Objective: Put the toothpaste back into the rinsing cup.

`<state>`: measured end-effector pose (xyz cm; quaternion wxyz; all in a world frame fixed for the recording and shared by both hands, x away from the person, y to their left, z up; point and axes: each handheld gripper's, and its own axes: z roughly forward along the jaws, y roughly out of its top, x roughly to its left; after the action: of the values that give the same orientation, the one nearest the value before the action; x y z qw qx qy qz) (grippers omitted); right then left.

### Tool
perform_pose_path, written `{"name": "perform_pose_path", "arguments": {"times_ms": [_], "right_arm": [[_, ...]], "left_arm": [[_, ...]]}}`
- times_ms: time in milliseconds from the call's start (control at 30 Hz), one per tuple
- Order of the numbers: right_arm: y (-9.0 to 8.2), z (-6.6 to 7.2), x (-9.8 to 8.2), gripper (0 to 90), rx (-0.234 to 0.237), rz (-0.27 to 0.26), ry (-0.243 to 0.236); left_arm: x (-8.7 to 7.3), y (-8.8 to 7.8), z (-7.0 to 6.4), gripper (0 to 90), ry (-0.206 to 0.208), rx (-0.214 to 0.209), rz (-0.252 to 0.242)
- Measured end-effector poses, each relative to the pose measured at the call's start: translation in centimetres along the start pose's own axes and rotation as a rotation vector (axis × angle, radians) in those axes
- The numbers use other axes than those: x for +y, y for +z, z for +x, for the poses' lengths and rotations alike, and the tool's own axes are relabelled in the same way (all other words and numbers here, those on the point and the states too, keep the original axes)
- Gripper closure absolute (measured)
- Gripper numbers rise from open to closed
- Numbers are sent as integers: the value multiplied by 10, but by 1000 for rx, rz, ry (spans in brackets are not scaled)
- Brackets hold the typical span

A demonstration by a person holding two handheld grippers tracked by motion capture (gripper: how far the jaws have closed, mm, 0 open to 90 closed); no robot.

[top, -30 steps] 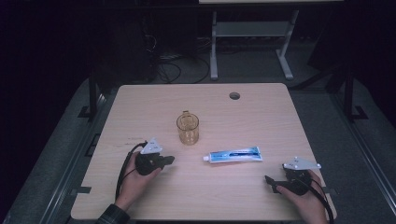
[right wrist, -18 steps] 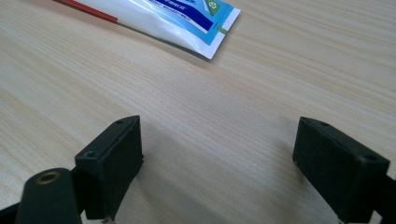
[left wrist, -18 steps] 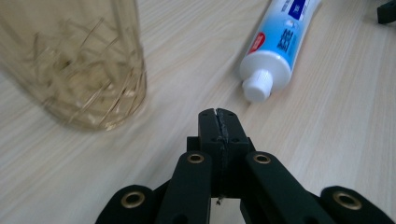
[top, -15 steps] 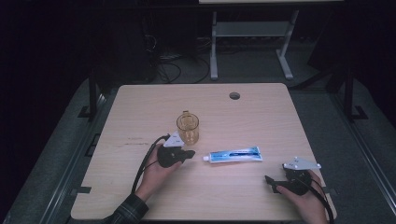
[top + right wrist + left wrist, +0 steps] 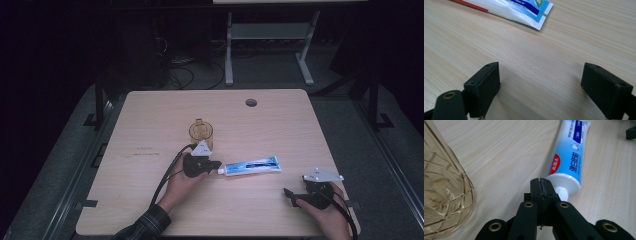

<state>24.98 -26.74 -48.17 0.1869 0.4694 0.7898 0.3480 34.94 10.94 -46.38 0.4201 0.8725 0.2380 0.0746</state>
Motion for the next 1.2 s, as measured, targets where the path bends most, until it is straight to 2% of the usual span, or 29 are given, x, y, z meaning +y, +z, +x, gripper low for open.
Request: {"name": "perform_pose_path", "arguments": {"times_ms": [167, 600, 733, 1200], "right_arm": [[0, 0, 0, 149, 0, 0, -1], [0, 0, 0, 148, 2, 1, -1], [0, 0, 0, 148, 2, 1, -2], [1, -1, 0, 147, 4, 1, -3]], "left_arm": [[0, -4, -4, 900, 0, -12, -3], [-4, -7, -18, 900, 13, -74, 4], [-4, -5, -26, 900, 38, -107, 15], [-1, -1, -50, 900, 79, -168, 16]]}}
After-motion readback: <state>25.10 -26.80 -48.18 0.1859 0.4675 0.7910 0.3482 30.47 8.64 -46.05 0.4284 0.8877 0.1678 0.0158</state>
